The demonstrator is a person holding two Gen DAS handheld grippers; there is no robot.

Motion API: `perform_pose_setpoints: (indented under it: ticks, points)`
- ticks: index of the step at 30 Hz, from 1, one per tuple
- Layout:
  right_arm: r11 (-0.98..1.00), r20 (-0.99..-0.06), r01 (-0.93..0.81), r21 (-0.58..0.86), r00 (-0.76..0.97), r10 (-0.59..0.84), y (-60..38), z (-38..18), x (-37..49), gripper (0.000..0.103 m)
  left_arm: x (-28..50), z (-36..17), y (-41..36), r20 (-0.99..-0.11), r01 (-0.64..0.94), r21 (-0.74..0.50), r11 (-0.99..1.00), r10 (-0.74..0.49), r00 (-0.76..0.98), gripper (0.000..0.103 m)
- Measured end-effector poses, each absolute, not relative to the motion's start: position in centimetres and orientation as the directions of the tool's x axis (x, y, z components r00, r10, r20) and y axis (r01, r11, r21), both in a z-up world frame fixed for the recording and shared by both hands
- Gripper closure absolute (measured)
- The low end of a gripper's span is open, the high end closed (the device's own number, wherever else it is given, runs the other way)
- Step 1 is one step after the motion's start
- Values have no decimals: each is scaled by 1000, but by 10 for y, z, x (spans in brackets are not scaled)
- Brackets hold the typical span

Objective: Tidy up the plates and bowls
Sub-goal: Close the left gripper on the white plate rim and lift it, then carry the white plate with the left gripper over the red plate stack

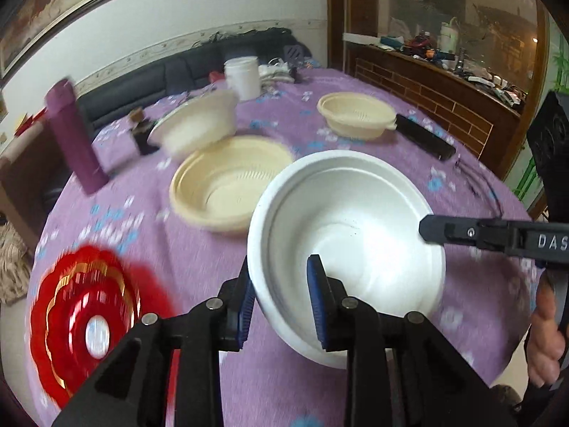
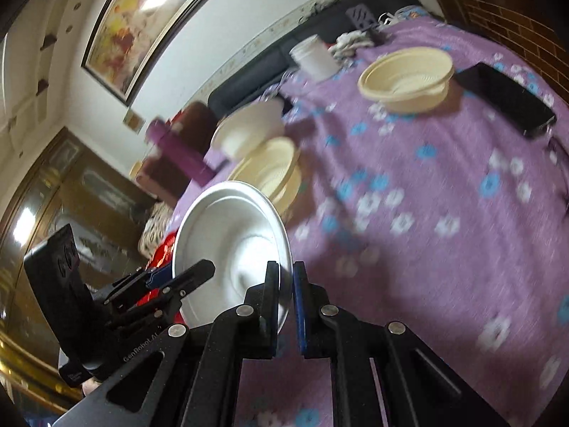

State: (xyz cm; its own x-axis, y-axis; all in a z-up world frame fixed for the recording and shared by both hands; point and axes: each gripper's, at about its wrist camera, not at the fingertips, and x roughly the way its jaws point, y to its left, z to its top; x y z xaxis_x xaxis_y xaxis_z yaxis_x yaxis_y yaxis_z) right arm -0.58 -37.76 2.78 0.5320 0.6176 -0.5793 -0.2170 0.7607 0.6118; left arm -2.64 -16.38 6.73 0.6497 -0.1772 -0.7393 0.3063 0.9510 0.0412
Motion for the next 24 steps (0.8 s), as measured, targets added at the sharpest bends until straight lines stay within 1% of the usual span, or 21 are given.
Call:
perform_pose_setpoints:
  ticks: [5, 7, 11, 13, 24]
  points:
    - [794, -633, -238, 559, 497, 594, -347, 14, -8, 94, -44, 52, -146, -723, 250, 61, 966, -130, 679, 76]
    - [813, -654, -231, 534, 498, 570, -338, 8, -8, 94, -46, 48, -142, -716, 242, 61, 968, -127, 686, 76]
    - [843, -677, -230, 486, 511, 529, -326, 3, -10, 92, -49, 39, -140, -698, 228, 101, 968, -94, 710, 76]
    - [858, -688, -226, 462, 519, 507, -321, 1, -11, 91, -49, 34, -138, -699, 225, 95, 970, -96, 708, 76]
    - [884, -699, -229, 408, 545, 464, -314, 8, -16, 91, -54, 27, -135, -677, 220, 136, 966, -72, 733, 77]
